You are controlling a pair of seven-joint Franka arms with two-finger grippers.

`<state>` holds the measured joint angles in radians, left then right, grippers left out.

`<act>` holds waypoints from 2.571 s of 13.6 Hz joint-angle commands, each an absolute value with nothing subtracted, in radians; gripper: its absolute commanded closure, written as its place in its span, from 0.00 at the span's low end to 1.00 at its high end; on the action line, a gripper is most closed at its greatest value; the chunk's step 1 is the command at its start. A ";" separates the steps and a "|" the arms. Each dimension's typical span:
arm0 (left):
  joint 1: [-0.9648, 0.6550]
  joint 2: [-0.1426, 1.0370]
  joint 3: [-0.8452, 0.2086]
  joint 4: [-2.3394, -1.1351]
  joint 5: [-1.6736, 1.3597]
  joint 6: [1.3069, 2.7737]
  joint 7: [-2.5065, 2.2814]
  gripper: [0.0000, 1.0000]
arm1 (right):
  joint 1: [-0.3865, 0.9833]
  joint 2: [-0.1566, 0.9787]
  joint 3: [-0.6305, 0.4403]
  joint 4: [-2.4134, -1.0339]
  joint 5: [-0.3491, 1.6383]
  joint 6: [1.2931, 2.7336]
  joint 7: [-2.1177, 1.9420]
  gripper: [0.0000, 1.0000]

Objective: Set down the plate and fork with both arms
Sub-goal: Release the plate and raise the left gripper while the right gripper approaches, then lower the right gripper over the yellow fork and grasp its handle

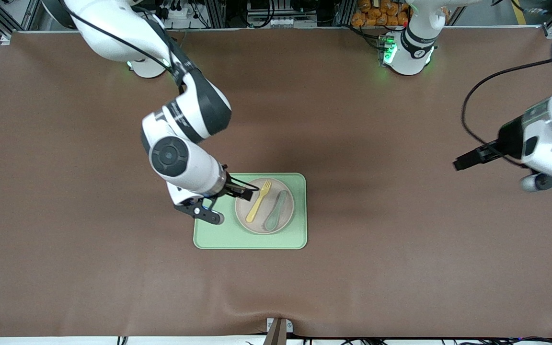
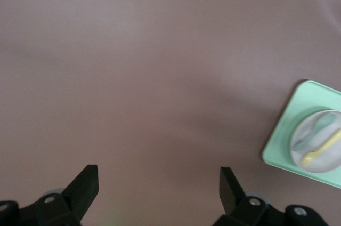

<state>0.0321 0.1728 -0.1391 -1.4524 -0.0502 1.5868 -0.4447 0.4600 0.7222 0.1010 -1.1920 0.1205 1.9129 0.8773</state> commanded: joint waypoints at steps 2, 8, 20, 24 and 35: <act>0.076 0.111 -0.152 -1.493 0.029 1.578 -0.303 0.00 | 0.503 0.824 0.083 -1.120 0.106 1.973 0.908 0.08; 0.123 0.072 -0.153 -1.525 0.029 1.618 -0.222 0.00 | 0.541 0.894 0.083 -1.144 0.049 2.029 0.954 0.16; 0.127 0.034 -0.158 -1.612 0.017 1.690 -0.222 0.00 | 0.541 0.948 0.084 -1.181 0.034 2.115 0.962 0.47; 0.127 0.029 -0.158 -1.618 0.017 1.690 -0.221 0.00 | 0.543 0.957 0.086 -1.177 0.034 2.122 0.983 0.53; 0.126 0.021 -0.161 -1.626 0.015 1.692 -0.221 0.00 | 0.554 0.977 0.086 -1.170 0.034 2.138 0.988 0.71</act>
<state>0.1130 0.0535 -0.1488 -1.5976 0.0114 1.6770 -0.2316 0.5437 0.9717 0.0913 -1.1786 0.0396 2.1312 0.9687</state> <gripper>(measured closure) 0.000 0.639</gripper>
